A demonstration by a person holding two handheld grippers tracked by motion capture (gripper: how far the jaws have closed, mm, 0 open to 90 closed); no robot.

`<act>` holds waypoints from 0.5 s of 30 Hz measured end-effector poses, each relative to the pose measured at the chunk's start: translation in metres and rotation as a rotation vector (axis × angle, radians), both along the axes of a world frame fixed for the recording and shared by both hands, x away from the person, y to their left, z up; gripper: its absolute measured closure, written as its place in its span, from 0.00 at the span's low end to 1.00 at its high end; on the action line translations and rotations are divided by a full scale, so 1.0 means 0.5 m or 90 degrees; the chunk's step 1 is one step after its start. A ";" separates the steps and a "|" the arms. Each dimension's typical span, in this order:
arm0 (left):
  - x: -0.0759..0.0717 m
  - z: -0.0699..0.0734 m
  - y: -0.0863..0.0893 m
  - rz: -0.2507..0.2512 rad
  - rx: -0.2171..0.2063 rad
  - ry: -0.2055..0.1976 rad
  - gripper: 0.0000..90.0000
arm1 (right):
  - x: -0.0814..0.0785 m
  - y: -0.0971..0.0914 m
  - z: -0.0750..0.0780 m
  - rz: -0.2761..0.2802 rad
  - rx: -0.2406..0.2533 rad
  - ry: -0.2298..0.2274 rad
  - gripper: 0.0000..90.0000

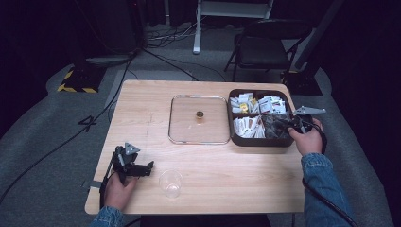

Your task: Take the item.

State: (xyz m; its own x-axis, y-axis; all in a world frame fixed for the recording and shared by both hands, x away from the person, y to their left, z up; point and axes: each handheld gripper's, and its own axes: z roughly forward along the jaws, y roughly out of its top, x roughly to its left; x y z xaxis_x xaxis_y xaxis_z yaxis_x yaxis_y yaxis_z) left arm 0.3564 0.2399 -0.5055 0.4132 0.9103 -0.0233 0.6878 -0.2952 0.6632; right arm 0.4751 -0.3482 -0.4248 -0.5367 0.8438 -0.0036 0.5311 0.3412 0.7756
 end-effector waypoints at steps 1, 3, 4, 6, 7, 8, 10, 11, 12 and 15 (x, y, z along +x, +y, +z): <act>0.000 0.000 0.000 0.000 0.000 0.000 0.01 | 0.000 0.000 0.000 0.000 0.000 0.000 0.85; 0.000 0.000 0.000 0.000 0.000 0.000 0.01 | -0.003 0.002 0.010 0.001 0.009 -0.007 0.85; 0.000 0.000 0.000 0.000 0.000 0.000 0.01 | -0.004 0.003 0.013 0.000 0.012 -0.010 0.85; 0.000 0.000 0.000 0.000 0.000 0.000 0.01 | -0.007 0.005 0.023 0.000 0.025 -0.016 0.85; 0.000 0.000 0.000 0.000 0.000 0.000 0.01 | -0.009 0.006 0.028 0.001 0.032 -0.016 0.84; 0.000 0.000 0.000 0.000 0.000 0.000 0.01 | -0.010 0.008 0.033 -0.001 0.036 -0.014 0.84; 0.000 0.000 0.000 0.000 0.000 0.000 0.01 | -0.015 0.013 0.044 -0.004 0.055 -0.015 0.84; 0.000 0.000 0.000 0.001 0.000 -0.001 0.01 | -0.017 0.015 0.048 -0.004 0.058 -0.014 0.84; -0.001 0.000 0.000 0.001 -0.001 0.000 0.01 | -0.019 0.019 0.053 -0.004 0.062 -0.016 0.84; -0.002 -0.001 0.000 0.001 0.000 -0.004 0.01 | -0.026 0.030 0.072 0.000 0.074 -0.020 0.85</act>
State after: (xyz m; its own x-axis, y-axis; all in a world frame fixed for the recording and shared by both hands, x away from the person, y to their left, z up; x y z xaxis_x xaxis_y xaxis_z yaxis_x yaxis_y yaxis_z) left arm 0.3555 0.2398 -0.5058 0.4124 0.9108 -0.0207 0.6842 -0.2946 0.6672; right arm 0.4621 -0.3332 -0.3886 -0.5373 0.8398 0.0775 0.5057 0.2473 0.8265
